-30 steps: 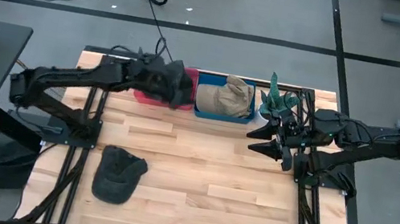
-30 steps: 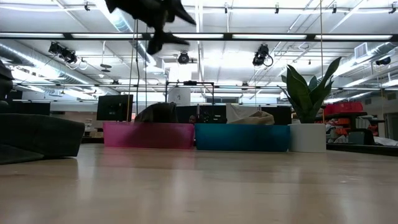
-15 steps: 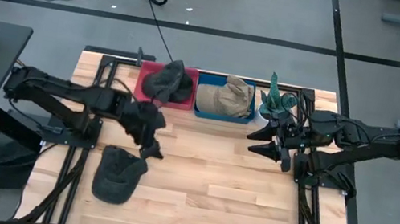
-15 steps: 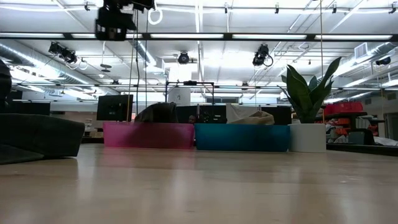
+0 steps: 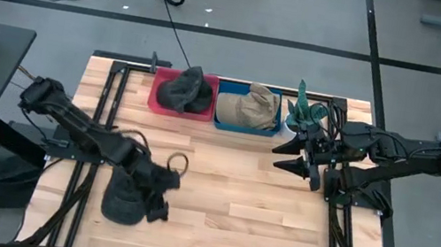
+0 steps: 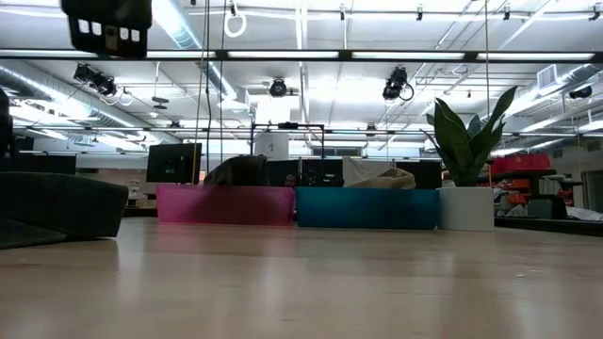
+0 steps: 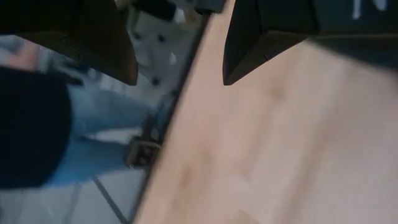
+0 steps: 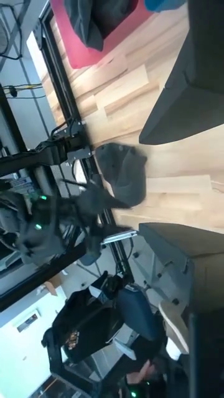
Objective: Pick & Place hat
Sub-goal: Put the black cap into the red bin
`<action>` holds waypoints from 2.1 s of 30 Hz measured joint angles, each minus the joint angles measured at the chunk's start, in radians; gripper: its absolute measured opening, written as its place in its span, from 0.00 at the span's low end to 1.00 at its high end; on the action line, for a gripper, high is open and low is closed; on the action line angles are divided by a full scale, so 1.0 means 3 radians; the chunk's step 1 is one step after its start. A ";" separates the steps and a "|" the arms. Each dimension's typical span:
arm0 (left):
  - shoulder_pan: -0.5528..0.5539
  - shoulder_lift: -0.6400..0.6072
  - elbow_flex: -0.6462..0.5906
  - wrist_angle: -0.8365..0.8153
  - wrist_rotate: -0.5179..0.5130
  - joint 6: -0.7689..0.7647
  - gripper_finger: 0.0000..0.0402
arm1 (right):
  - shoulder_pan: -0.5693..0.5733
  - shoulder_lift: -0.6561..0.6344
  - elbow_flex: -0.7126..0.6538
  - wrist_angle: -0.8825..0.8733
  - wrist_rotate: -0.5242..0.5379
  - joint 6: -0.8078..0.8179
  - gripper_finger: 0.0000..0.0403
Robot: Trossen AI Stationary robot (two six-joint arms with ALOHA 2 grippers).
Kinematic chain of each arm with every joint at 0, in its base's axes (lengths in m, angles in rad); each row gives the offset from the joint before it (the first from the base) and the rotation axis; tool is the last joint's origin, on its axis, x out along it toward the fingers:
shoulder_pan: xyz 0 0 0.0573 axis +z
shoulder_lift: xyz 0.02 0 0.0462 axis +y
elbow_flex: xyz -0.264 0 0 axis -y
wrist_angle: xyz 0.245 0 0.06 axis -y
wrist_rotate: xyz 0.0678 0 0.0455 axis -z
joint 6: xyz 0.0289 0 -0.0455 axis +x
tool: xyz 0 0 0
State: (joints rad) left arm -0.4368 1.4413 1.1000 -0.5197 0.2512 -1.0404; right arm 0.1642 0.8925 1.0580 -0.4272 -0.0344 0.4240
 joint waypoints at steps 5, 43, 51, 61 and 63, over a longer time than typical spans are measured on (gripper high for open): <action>-0.0299 0.0413 0.0275 -0.0036 0.0519 0.0006 0.59 | -0.0001 0.0000 0.0000 -0.0011 -0.0017 -0.0048 0.54; -0.1839 0.1628 0.1350 -0.2512 -0.1182 -0.0598 0.66 | -0.0001 0.0093 0.0000 -0.0020 0.0001 0.0130 0.54; -0.1853 0.1629 0.0969 -0.2323 -0.1121 -0.0593 0.78 | 0.0000 0.0207 0.0000 -0.0022 -0.0002 0.0237 0.54; -0.1854 0.1622 0.0583 -0.2032 -0.1174 -0.0250 0.78 | -0.0001 0.0233 0.0000 0.0056 -0.0003 0.0318 0.54; -0.1843 0.1623 0.0533 -0.2068 -0.1193 -0.0246 0.78 | -0.0002 0.0233 0.0000 0.0088 -0.0002 0.0345 0.54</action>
State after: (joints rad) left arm -0.9896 1.9282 1.2599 -1.1399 -0.1066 -1.1143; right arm 0.1635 0.9623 1.0580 -0.4008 -0.0349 0.5276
